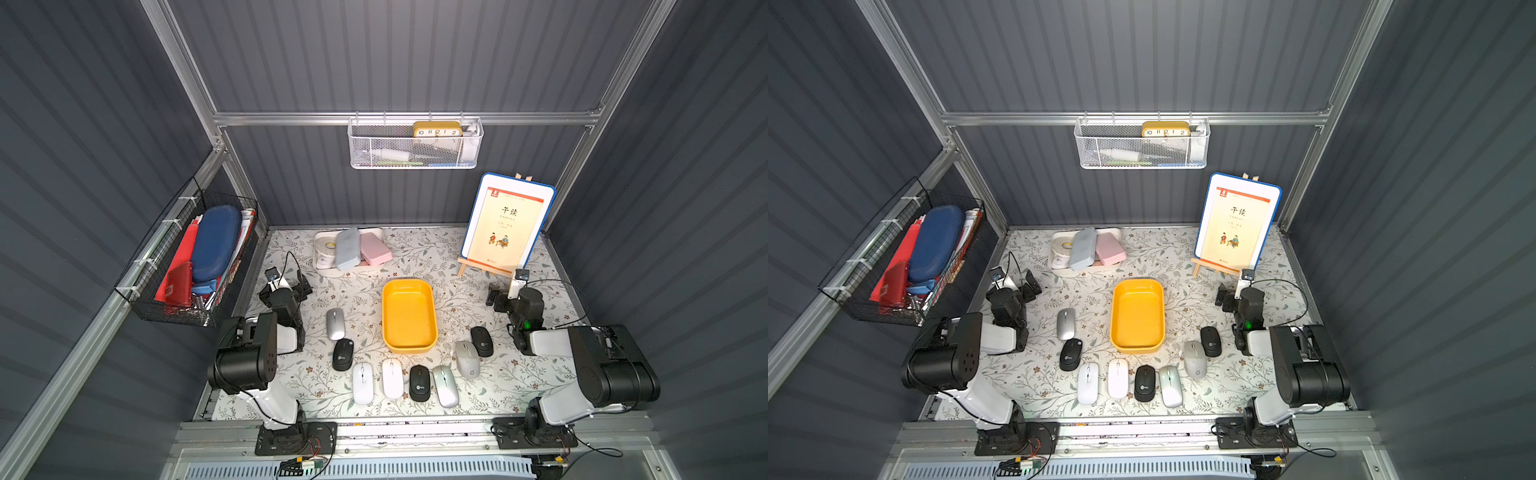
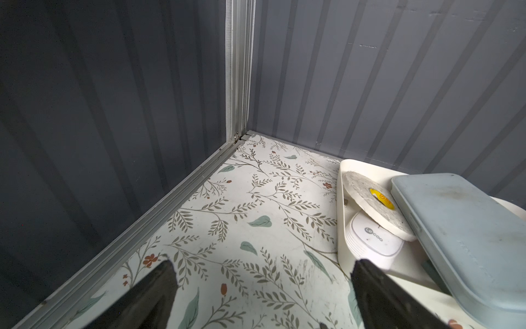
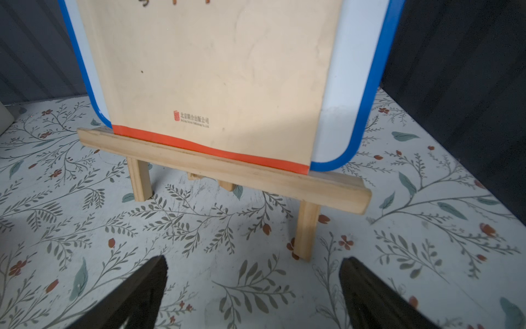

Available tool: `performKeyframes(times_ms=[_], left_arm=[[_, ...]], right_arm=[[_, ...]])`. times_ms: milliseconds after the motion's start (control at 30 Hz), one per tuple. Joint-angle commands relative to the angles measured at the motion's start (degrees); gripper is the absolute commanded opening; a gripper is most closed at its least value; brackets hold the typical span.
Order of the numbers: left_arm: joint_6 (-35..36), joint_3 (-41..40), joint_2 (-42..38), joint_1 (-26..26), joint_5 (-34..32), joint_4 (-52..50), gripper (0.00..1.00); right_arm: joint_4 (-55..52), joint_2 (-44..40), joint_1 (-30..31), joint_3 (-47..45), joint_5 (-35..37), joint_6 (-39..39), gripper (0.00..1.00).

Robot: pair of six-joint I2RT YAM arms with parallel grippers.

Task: Put the mouse in the storage box
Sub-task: Pick up the mouse from the center of the board.

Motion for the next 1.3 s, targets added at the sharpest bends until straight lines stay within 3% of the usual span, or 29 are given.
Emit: performKeyframes(times_ms=[0,400,533,600,667,767,800,833,900,933,1033,1133,1233,1267], left_arm=[[-0.7,0.1,-0.1,-0.1,-0.3,0.8,0.99],[-0.5,0.4,-0.1,0.0,1.6,0.7,1.00],[-0.9,-0.4,-0.7,-0.2,-3.2,1.8,0.99],[-1.1,0.0,-3.3,-0.4,-3.9,-0.4,0.99],[0.1,3.2,-7.8,-2.3,-7.7,-9.2,1.00],[-6.0,14.3,-13.3,-2.9,-9.8,-35.6,0.99],[-9.4,18.6,-14.5,-2.9,-7.5,-44.7,1.00],[-12.9,21.9,-15.5,-2.9,-3.0,-51.3,0.99],[-16.5,22.5,-18.1,-2.9,9.2,-52.8,0.99],[-18.2,20.7,-19.7,-2.9,16.2,-50.2,0.99],[-22.9,18.4,-23.0,-2.8,28.3,-46.4,1.00],[-20.3,21.1,-23.8,-3.0,35.2,-47.7,1.00],[-23.4,21.3,-25.6,-3.8,38.1,-48.1,0.99],[-26.5,21.1,-25.7,-3.7,42.0,-48.0,0.99]], right_arm=[[1.1,0.1,-0.2,0.3,0.1,0.2,0.99],[1.2,0.3,-0.9,0.5,-1.2,0.6,0.99],[3.5,-0.1,-0.9,-0.2,-0.6,0.3,0.99],[-2.3,-4.1,-0.6,1.4,2.0,0.7,0.99],[-12.4,-9.2,-0.1,4.4,3.9,0.8,0.99],[-26.2,-18.4,1.3,7.8,6.6,6.9,0.99],[-27.7,-21.9,1.3,7.9,5.0,12.5,0.99],[-27.0,-23.9,1.4,7.2,8.1,22.8,0.99],[-32.0,-26.4,1.2,6.1,13.0,45.3,0.99],[-31.1,-26.3,0.4,5.2,8.4,45.9,0.99],[-22.1,-24.8,-0.2,2.5,-5.8,34.4,0.98],[-31.1,-27.1,-0.1,5.5,-10.2,33.4,0.76],[-34.6,-29.5,0.2,5.8,-10.9,35.3,0.67],[-34.9,-30.1,0.1,5.3,-10.9,37.0,0.64]])
